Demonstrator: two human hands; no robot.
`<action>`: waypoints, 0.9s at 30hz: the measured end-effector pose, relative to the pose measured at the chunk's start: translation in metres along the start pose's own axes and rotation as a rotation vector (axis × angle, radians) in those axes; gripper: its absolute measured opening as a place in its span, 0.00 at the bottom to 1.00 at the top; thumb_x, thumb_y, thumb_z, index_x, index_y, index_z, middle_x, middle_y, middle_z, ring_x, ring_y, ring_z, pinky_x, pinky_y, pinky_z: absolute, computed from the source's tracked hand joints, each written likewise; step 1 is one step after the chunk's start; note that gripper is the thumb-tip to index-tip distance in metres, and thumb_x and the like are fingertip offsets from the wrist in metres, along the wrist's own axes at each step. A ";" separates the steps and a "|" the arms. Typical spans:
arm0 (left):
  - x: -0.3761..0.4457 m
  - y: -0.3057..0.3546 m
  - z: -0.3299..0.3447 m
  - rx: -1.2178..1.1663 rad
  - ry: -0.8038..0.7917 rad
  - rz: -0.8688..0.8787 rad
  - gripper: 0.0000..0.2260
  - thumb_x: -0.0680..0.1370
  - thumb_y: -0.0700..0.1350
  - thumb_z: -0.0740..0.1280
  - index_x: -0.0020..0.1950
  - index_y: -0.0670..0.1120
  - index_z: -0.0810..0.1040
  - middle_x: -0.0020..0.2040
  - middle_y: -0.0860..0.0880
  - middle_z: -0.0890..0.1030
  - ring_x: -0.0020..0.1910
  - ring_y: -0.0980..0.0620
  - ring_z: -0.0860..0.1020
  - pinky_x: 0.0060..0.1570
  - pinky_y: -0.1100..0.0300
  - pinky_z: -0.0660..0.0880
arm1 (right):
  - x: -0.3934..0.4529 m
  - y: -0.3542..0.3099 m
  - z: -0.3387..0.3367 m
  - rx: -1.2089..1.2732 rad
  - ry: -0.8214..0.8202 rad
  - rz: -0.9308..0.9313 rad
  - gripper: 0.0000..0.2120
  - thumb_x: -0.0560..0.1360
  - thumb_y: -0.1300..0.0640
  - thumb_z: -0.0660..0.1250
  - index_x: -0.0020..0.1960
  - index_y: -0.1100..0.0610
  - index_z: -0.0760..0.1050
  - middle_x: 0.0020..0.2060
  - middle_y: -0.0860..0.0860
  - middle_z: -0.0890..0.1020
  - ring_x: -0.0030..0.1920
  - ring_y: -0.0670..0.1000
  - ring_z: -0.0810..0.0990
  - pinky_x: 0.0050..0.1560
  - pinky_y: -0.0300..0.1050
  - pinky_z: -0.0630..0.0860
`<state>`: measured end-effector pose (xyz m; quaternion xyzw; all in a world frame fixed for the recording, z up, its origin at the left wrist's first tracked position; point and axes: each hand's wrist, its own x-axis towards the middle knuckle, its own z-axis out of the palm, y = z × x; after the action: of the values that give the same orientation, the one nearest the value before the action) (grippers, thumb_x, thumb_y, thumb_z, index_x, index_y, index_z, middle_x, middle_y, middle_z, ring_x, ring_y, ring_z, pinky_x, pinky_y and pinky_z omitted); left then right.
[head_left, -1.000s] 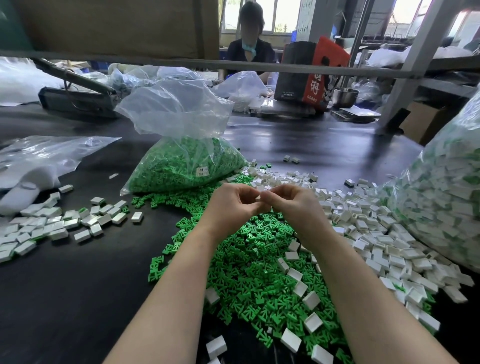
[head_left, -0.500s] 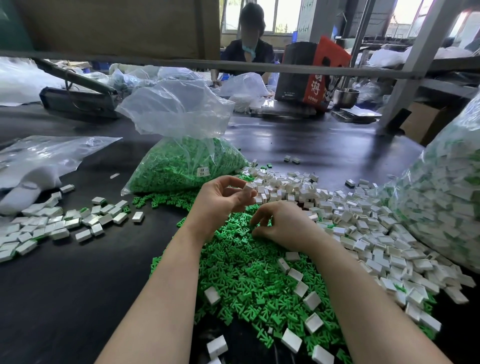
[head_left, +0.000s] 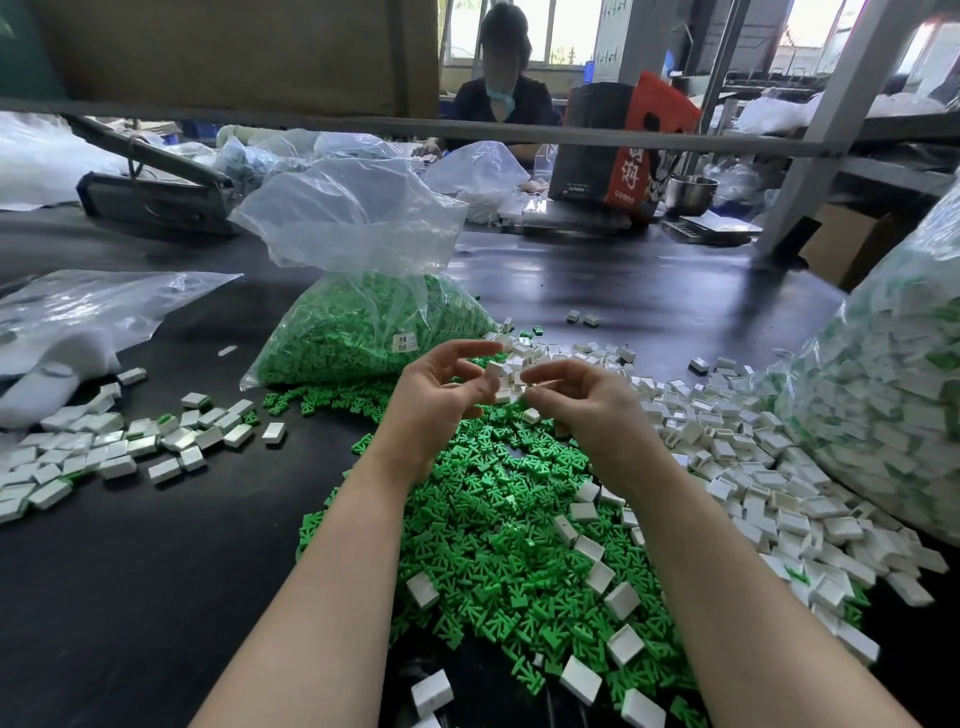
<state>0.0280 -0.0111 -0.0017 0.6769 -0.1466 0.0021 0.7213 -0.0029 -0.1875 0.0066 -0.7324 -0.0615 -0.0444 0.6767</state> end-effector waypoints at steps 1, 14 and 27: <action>0.000 0.000 0.000 -0.008 0.004 -0.009 0.07 0.74 0.43 0.73 0.49 0.54 0.84 0.38 0.56 0.82 0.39 0.57 0.81 0.38 0.66 0.76 | 0.000 -0.001 0.000 0.053 0.004 0.009 0.06 0.74 0.66 0.71 0.49 0.58 0.81 0.36 0.50 0.84 0.31 0.41 0.76 0.32 0.32 0.72; 0.001 0.006 0.011 -0.385 0.116 -0.172 0.11 0.65 0.42 0.74 0.45 0.46 0.80 0.38 0.52 0.83 0.37 0.57 0.80 0.40 0.64 0.76 | 0.003 -0.003 0.001 0.295 0.071 0.028 0.11 0.65 0.60 0.75 0.46 0.61 0.82 0.34 0.51 0.83 0.31 0.45 0.76 0.31 0.35 0.73; -0.002 0.008 0.020 -0.475 0.041 -0.200 0.14 0.66 0.41 0.74 0.51 0.41 0.82 0.42 0.44 0.86 0.39 0.51 0.84 0.36 0.64 0.79 | 0.003 -0.005 0.004 0.253 0.188 -0.043 0.03 0.71 0.65 0.74 0.44 0.59 0.82 0.32 0.50 0.82 0.29 0.45 0.73 0.30 0.37 0.71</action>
<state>0.0204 -0.0293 0.0062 0.4994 -0.0606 -0.0901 0.8596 -0.0003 -0.1832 0.0115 -0.6325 -0.0188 -0.1190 0.7651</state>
